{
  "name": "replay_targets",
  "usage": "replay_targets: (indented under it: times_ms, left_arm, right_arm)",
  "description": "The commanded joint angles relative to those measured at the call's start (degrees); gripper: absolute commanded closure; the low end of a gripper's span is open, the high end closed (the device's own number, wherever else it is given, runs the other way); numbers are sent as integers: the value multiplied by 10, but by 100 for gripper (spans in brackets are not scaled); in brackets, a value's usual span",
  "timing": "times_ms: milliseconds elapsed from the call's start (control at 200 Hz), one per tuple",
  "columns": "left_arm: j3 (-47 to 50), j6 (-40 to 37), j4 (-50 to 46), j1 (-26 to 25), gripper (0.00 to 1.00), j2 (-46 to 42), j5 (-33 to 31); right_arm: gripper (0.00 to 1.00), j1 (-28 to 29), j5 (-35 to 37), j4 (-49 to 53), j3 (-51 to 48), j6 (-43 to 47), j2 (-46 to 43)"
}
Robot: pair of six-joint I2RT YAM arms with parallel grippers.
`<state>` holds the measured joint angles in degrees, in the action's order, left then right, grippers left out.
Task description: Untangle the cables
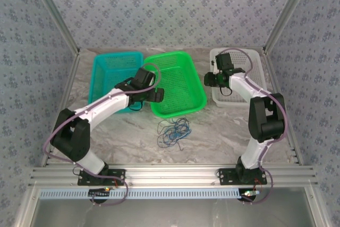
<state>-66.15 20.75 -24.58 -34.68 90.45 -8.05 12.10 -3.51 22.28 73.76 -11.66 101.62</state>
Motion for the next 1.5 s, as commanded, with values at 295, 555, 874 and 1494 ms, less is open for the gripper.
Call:
replay_targets:
  times_ms: [295, 555, 874, 1494]
  left_arm:
    - [-64, -26, -42, -3, 1, -11, -49]
    - [-37, -34, 9, 5, 1, -55, -54]
    - [67, -101, 69, 6, 0, -147, 51]
    - [92, -142, 48, -161, 12, -97, 309]
  right_arm:
    - [21, 59, 6, 22, -16, 22, -105]
    - [24, 110, -6, 71, 23, 39, -67]
    - [26, 144, 2, 92, -29, 65, -145]
    - [18, 131, 99, 102, -198, -35, -368]
